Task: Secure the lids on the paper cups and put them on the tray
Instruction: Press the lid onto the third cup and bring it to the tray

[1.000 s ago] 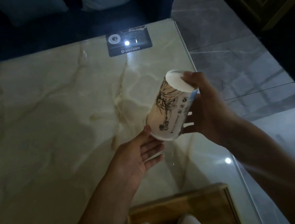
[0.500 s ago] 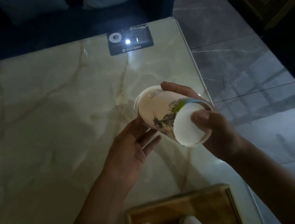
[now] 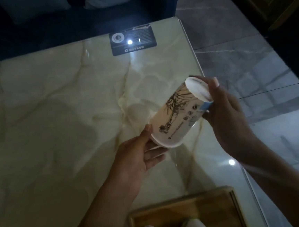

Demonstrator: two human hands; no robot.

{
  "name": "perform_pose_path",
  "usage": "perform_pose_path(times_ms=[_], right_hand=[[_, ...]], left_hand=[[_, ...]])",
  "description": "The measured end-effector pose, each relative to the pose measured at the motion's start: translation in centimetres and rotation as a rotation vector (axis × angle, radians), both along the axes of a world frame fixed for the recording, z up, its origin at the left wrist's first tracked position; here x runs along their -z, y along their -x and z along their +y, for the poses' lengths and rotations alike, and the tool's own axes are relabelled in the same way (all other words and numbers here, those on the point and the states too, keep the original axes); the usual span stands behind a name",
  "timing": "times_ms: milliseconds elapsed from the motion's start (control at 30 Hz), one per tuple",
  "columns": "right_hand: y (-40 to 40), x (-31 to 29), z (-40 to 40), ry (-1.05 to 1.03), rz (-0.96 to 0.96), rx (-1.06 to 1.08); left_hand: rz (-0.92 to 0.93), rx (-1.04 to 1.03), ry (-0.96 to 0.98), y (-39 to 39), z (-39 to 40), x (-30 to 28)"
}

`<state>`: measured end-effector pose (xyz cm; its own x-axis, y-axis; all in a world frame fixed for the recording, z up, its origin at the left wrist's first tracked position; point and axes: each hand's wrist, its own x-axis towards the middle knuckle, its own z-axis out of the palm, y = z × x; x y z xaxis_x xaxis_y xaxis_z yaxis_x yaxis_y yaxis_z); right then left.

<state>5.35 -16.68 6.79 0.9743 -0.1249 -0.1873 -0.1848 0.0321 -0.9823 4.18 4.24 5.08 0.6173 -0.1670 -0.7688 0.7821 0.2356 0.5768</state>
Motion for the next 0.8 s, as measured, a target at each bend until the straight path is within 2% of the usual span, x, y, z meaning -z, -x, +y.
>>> perform_pose_path(times_ms=[133,233,533,667,800], right_hand=[[-0.7,-1.0,0.6,0.109,-0.074,0.012],[-1.1,-1.4,0.7,0.148,-0.094,-0.016],[-1.5,-1.0,1.2,0.152,-0.102,-0.020],[-1.1,-0.2,0.1,0.317,-0.110,-0.119],[-0.4,0.7,-1.2,0.401,-0.050,-0.247]], left_hand=[[0.189,-0.042,0.121,0.4,-0.6,0.2],[0.258,-0.118,0.210,0.6,-0.8,0.3],[0.227,-0.190,0.230,0.4,-0.2,0.6],[0.095,-0.177,0.087,0.3,0.9,0.7],[-0.200,-0.133,-0.306,-0.2,2.9,0.5]])
